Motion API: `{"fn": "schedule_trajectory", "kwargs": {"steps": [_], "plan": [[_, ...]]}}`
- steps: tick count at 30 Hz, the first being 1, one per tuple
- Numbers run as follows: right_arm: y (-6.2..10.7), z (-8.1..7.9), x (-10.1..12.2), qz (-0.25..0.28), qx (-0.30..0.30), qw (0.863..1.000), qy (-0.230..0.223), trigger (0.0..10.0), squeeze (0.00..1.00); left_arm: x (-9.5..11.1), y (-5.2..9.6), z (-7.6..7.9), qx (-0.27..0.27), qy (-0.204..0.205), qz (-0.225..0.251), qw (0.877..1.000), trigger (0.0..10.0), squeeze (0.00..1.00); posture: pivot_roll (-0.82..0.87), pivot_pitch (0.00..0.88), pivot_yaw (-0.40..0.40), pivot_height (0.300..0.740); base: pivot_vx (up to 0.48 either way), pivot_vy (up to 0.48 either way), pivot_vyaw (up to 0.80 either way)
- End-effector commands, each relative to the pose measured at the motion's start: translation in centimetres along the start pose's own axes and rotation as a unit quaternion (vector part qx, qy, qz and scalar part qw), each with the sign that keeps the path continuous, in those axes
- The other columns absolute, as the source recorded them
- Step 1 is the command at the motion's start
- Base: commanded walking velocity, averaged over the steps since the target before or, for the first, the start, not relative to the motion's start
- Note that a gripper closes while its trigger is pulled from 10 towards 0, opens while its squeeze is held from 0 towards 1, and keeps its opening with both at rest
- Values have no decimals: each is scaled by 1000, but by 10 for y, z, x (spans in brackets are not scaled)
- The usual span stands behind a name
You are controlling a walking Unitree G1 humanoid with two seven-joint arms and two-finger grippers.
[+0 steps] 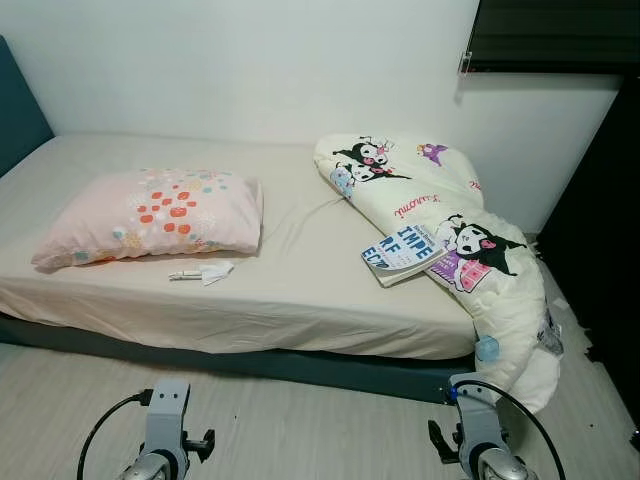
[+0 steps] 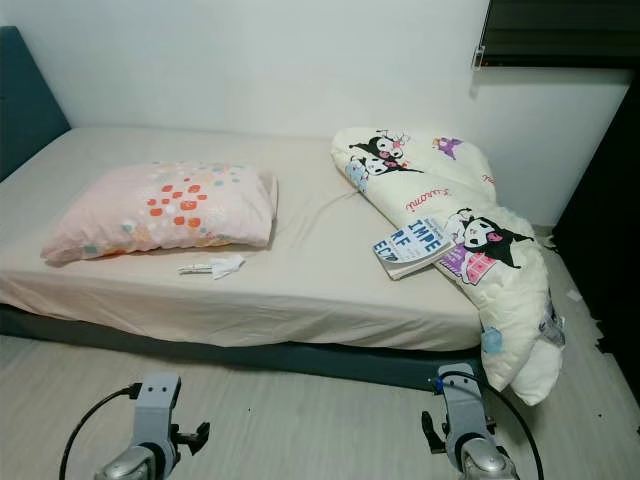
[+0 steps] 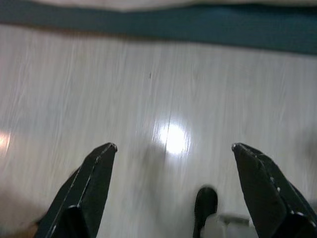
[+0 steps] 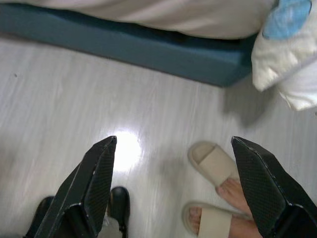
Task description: Clean up the room
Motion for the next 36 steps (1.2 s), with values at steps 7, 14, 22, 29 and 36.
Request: {"fn": "schedule_trajectory", "kwargs": {"steps": [7, 14, 22, 29, 36], "plan": [[34, 12, -103, -178, -70, 981, -29, 10000, 0, -69, 21, 29, -31, -8, -131, 991, 10000, 0, -89, 38, 5, 740, 0, 0, 0], [42, 13, -117, -193, -78, 977, -42, 10000, 0, -76, 25, 32, -36, -3, -137, 990, 10000, 0, -95, 40, 10, 740, 0, 0, 0], [39, 13, -111, -181, -65, 979, -63, 10000, 0, -58, 17, 30, -32, 18, -114, 993, 10000, 0, -107, 42, 19, 740, 0, 0, 159], [38, 12, -109, -177, -64, 980, -61, 10000, 0, -50, 13, 34, -39, 19, -105, 994, 10000, 0, -109, 40, 23, 740, 0, 0, 800], [38, 13, -109, -173, -62, 981, -68, 10000, 0, -50, 13, 31, -29, 53, -104, 993, 10000, 0, -103, 32, 28, 740, 0, 0, 797]]}}
Point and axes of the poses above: a point about 5 cm out from each wrist's last joint towards the gripper, its own y axis pointing back from the gripper into the wrist, its own x axis along the axis of the wrist's last joint, z = x × y, the point moved 1 cm from there along -y, pointing out of the wrist towards the gripper, and after that the axes turned 12 degrees about -y, right-handed, at the moved point
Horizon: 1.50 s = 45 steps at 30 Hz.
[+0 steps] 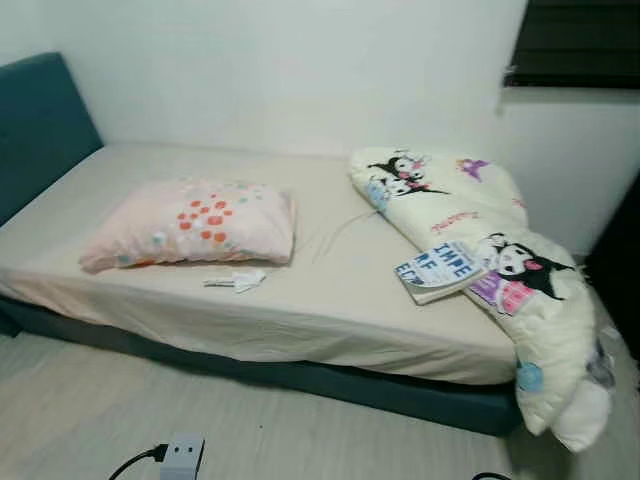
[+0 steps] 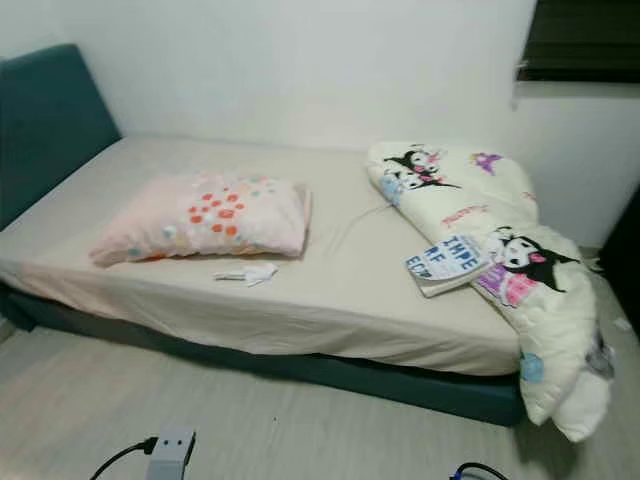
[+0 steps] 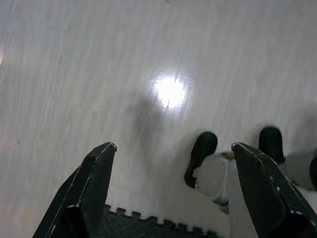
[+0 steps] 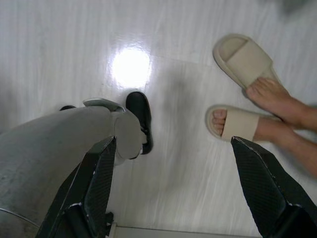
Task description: Clean up the room
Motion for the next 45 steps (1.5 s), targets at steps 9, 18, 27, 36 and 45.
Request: {"fn": "schedule_trajectory", "kwargs": {"steps": [9, 18, 27, 36, 45], "plan": [[0, -4, 0, 3, 10, 1000, -3, 10000, 0, -9, 2, -10, 7, 0, -19, 1000, 10000, 0, -97, 34, 31, 740, 0, 0, 799], [0, -5, 2, 8, 14, 1000, -5, 10000, 0, -8, 1, -2, -12, 3, -17, 1000, 10000, 0, -99, 29, 29, 740, 0, 0, 796], [-2, -13, 13, 22, 33, 999, -13, 10000, 0, -4, 1, 1, -27, -14, -12, 999, 10000, 0, -104, 28, 27, 740, 290, 0, 435], [-3, -20, 21, 30, 28, 999, -17, 10000, 0, -6, 1, 1, -27, -9, -14, 999, 10000, 0, -101, 17, 14, 740, 475, 0, 0], [-3, -19, 35, 52, 30, 998, -15, 10000, 0, -7, 1, 5, -31, -2, -13, 999, 10000, 0, -101, 29, -1, 740, 458, 0, 0]]}}
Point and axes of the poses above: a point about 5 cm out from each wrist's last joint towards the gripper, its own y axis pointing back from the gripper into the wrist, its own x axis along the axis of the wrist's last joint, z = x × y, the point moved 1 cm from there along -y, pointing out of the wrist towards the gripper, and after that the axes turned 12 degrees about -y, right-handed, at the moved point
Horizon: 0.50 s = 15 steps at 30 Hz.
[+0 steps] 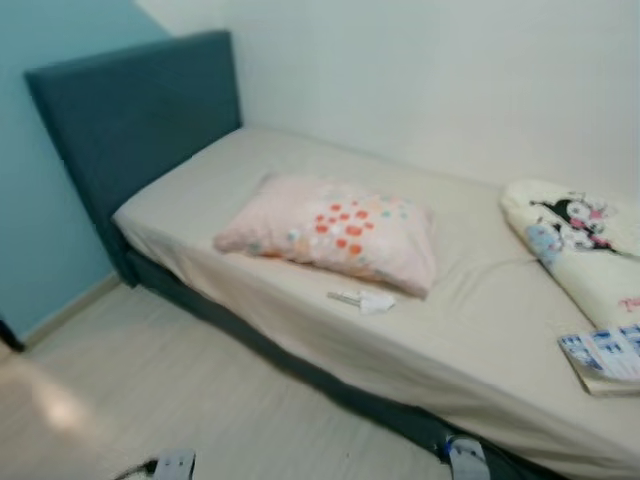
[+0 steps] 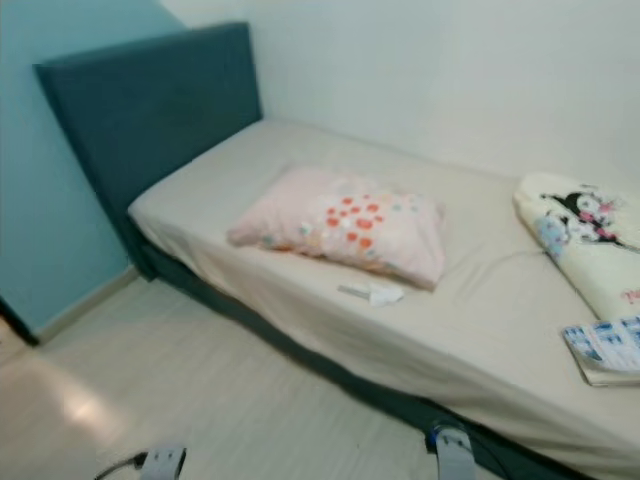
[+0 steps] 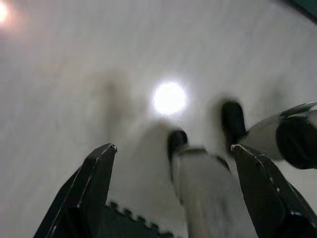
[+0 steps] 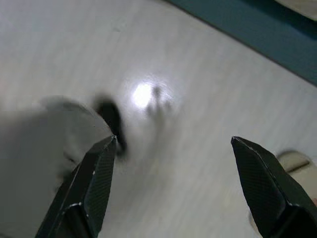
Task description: Clean up the room
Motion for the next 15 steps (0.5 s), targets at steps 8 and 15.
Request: {"fn": "schedule_trajectory", "kwargs": {"steps": [8, 15], "plan": [[-2, 0, 19, 25, -4, 1000, -7, 10000, 0, -11, 1, 7, -11, 4, -14, 1000, 10000, 0, -98, 31, 1, 740, 440, 0, 0], [-4, -18, 55, 78, 35, 996, -17, 10000, 0, -14, 2, 1, -6, 1, -18, 1000, 10000, 0, -101, 34, 7, 740, 440, 0, 0]]}}
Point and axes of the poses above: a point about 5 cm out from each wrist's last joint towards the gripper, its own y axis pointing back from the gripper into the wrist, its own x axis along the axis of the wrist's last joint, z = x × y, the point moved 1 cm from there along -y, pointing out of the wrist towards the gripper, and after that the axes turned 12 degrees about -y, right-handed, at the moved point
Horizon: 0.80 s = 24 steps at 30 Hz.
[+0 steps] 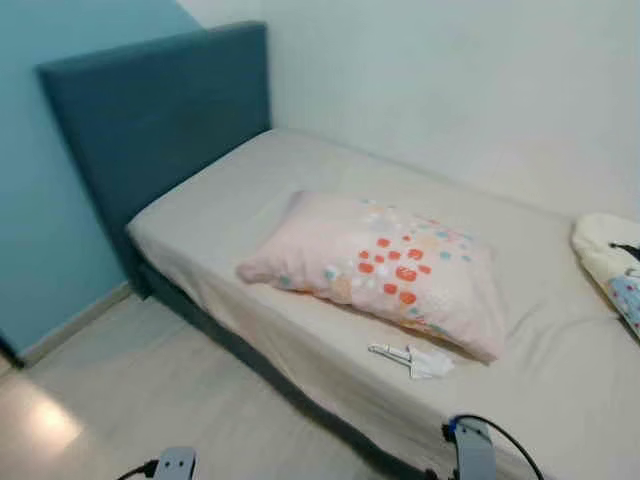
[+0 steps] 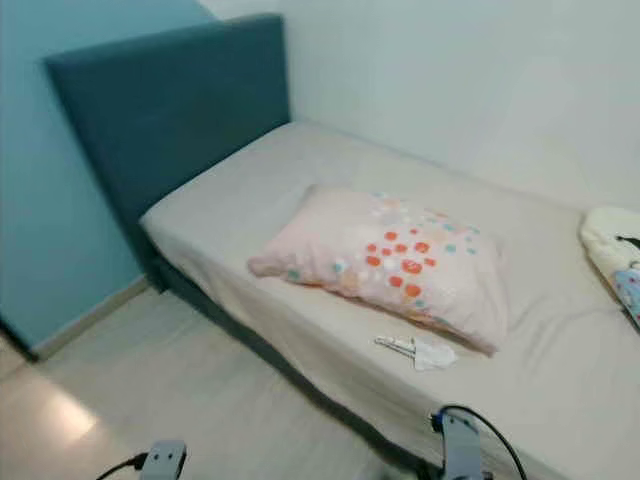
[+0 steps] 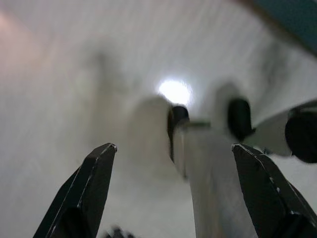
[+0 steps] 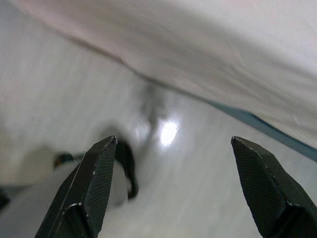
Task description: Clean up the room
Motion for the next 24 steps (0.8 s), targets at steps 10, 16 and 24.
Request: {"fn": "schedule_trajectory", "kwargs": {"steps": [10, 16, 24], "plan": [[-5, -42, 67, 84, 104, 991, 3, 10000, 0, -1, 0, -1, 14, 2, -8, 1000, 10000, 0, -105, 38, 9, 740, 274, 0, 0], [-2, -64, 102, 131, 172, 974, -65, 10000, 0, -4, 0, -1, 20, 0, -10, 1000, 10000, 0, -107, 43, 12, 715, 0, 0, 0], [4, -70, 128, 175, 218, 946, -165, 10000, 0, -5, 1, -5, 26, 1, -11, 1000, 10000, 0, -102, 46, 16, 685, 0, 0, 0]]}}
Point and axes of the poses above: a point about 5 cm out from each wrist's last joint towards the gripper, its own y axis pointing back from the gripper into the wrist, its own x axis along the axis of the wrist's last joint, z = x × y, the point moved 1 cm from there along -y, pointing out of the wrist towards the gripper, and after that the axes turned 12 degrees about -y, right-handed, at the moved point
